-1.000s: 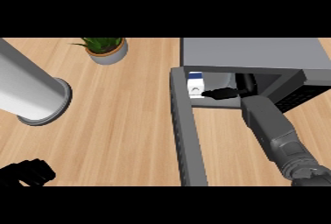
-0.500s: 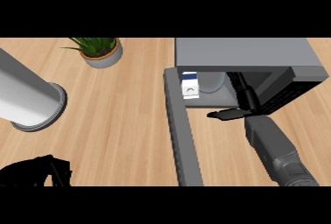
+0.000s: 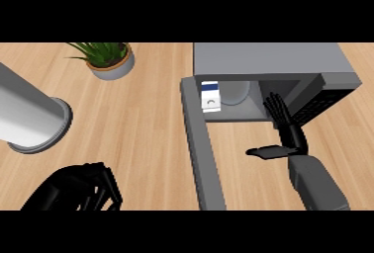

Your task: Pick up the milk, place it into the microwave and close the microwave

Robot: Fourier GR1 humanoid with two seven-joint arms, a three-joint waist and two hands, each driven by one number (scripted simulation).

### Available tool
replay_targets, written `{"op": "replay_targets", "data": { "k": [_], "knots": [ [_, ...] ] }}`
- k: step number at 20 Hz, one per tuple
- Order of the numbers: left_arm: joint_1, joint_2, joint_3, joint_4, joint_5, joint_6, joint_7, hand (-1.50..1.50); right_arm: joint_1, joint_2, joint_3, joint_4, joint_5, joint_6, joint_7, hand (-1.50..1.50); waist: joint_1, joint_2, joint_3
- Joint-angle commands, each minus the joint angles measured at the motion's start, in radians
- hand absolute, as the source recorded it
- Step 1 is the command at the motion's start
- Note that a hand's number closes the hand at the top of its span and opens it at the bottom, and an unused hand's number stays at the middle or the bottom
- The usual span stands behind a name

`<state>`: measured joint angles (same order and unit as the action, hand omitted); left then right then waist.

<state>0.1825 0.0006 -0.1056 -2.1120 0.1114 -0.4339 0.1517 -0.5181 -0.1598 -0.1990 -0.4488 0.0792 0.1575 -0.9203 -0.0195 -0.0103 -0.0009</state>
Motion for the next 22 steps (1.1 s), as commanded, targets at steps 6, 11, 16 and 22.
{"op": "replay_targets", "data": {
  "k": [6,11,16,22],
  "knots": [
    [-0.193,-0.001,-0.179,0.262,-0.194,0.089,-0.115,1.5,0.31,-0.04,0.05,-0.308,-0.03,0.086,0.044,-1.5,-0.027,0.003,-0.002],
    [-0.326,-0.001,-0.333,0.506,-0.268,0.211,-0.146,1.5,0.429,-0.086,0.046,-0.47,-0.067,0.138,0.034,-1.5,-0.033,0.009,-0.001],
    [-0.41,-0.001,-0.434,0.764,-0.28,0.371,-0.27,1.5,0.515,-0.149,0.052,-0.654,-0.083,0.161,0.103,-1.5,-0.023,0.012,-0.001],
    [-0.535,0.0,-0.523,0.999,-0.188,0.61,-0.454,1.5,0.656,-0.159,0.081,-0.846,-0.158,0.268,0.078,-1.5,-0.036,0.015,-0.002]
  ]
}}
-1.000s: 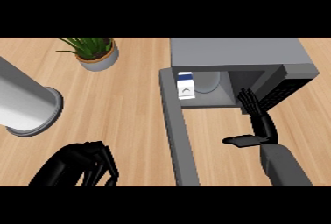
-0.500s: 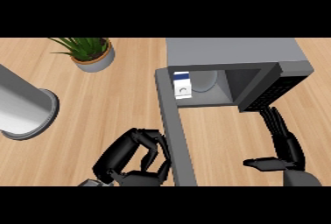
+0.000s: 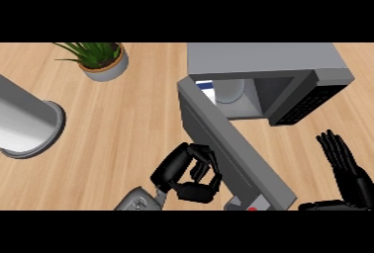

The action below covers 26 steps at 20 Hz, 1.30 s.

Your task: Pick up the milk, place it into the microwave and close the microwave

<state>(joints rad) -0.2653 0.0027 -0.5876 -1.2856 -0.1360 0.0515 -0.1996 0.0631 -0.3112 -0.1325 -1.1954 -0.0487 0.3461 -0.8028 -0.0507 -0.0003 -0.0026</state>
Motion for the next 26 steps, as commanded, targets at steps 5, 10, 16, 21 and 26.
{"op": "replay_targets", "data": {
  "k": [5,10,16,21,26],
  "knots": [
    [-0.16,-0.003,-0.154,0.309,0.207,0.262,-0.233,1.5,0.044,-0.036,-0.007,-0.218,-0.163,0.136,0.076,-1.5,-0.028,0.012,-0.002],
    [-0.228,-0.003,-0.301,0.354,0.374,0.367,-0.201,1.5,0.072,-0.075,-0.005,-0.345,-0.227,0.154,0.169,-1.5,-0.049,0.014,-0.002],
    [-0.327,-0.002,-0.338,0.361,0.513,0.392,-0.238,1.5,0.044,-0.085,0.026,-0.45,-0.286,0.152,0.28,-1.5,-0.084,0.024,-0.004],
    [-0.367,-0.002,-0.332,0.341,0.616,0.475,-0.281,1.5,0.044,-0.142,0.024,-0.493,-0.339,0.215,0.321,-1.5,-0.123,0.031,-0.005],
    [-0.457,-0.002,-0.273,0.344,0.702,0.605,-0.276,1.5,0.029,-0.18,0.008,-0.534,-0.336,0.219,0.337,-1.5,-0.158,0.031,-0.006]
  ]
}}
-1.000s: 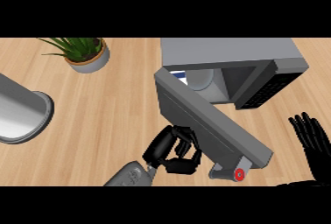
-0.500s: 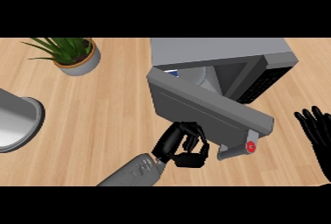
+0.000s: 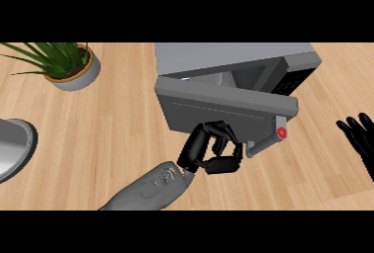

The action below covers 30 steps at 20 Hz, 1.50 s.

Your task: Pick up the milk, place it into the microwave and close the microwave

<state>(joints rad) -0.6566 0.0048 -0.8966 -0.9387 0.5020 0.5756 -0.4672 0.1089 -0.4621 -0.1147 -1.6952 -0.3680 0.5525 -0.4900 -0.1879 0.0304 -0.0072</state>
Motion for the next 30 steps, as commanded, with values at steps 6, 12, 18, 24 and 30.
{"op": "replay_targets", "data": {
  "k": [6,12,18,24,30],
  "knots": [
    [-0.132,-0.005,0.053,0.053,0.162,0.159,-0.009,-1.5,-0.068,-0.057,-0.05,-0.027,-0.053,0.004,0.046,-1.5,-0.046,0.018,0.002],
    [-0.195,-0.005,0.075,0.104,0.242,0.214,0.029,-1.5,-0.159,-0.152,-0.145,-0.065,0.046,-0.056,0.037,-1.5,-0.082,0.021,0.001],
    [-0.198,-0.005,0.112,0.066,0.312,0.26,-0.027,-1.5,-0.225,-0.212,-0.184,-0.078,0.141,-0.102,0.024,1.5,-0.072,0.038,0.0],
    [-0.201,-0.005,0.106,0.079,0.366,0.272,-0.052,-1.5,-0.27,-0.235,-0.19,-0.064,0.171,-0.117,0.026,1.5,-0.065,0.053,0.002],
    [-0.219,-0.005,0.091,0.088,0.402,0.282,-0.083,-1.5,-0.3,-0.242,-0.183,-0.044,0.185,-0.122,0.028,1.5,-0.063,0.054,0.004]
  ]
}}
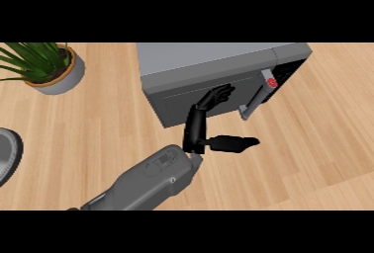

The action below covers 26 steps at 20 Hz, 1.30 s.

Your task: Pick up the milk, place it into the microwave and close the microwave

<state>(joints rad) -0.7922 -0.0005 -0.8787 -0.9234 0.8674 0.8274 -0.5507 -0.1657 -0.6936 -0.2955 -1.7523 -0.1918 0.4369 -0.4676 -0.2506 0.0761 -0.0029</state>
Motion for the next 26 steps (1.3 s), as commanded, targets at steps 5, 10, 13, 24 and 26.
{"op": "replay_targets", "data": {
  "k": [5,10,13,24,26],
  "knots": [
    [-0.086,0.0,0.073,0.084,0.067,0.02,-0.031,-1.5,-0.051,-0.013,0.004,0.029,0.019,-0.011,0.004,1.5,0.0,0.017,-0.001],
    [-0.089,0.0,0.068,0.097,0.097,0.016,-0.057,-1.5,-0.075,-0.021,0.001,0.052,0.022,-0.013,0.007,1.5,0.001,0.017,0.0],
    [-0.094,0.0,0.053,0.091,0.099,0.001,-0.065,-1.5,-0.051,0.113,0.065,0.133,-0.18,0.062,0.041,-1.5,0.025,0.03,0.005],
    [-0.107,0.0,0.051,0.121,0.149,-0.01,-0.109,-1.5,-0.101,0.089,0.052,0.245,-0.303,0.142,0.09,-1.5,0.011,0.027,0.003],
    [-0.119,0.0,0.053,0.126,0.156,-0.006,-0.107,-1.5,-0.113,0.085,0.049,0.259,-0.317,0.154,0.089,-1.5,0.006,0.029,0.004]
  ]
}}
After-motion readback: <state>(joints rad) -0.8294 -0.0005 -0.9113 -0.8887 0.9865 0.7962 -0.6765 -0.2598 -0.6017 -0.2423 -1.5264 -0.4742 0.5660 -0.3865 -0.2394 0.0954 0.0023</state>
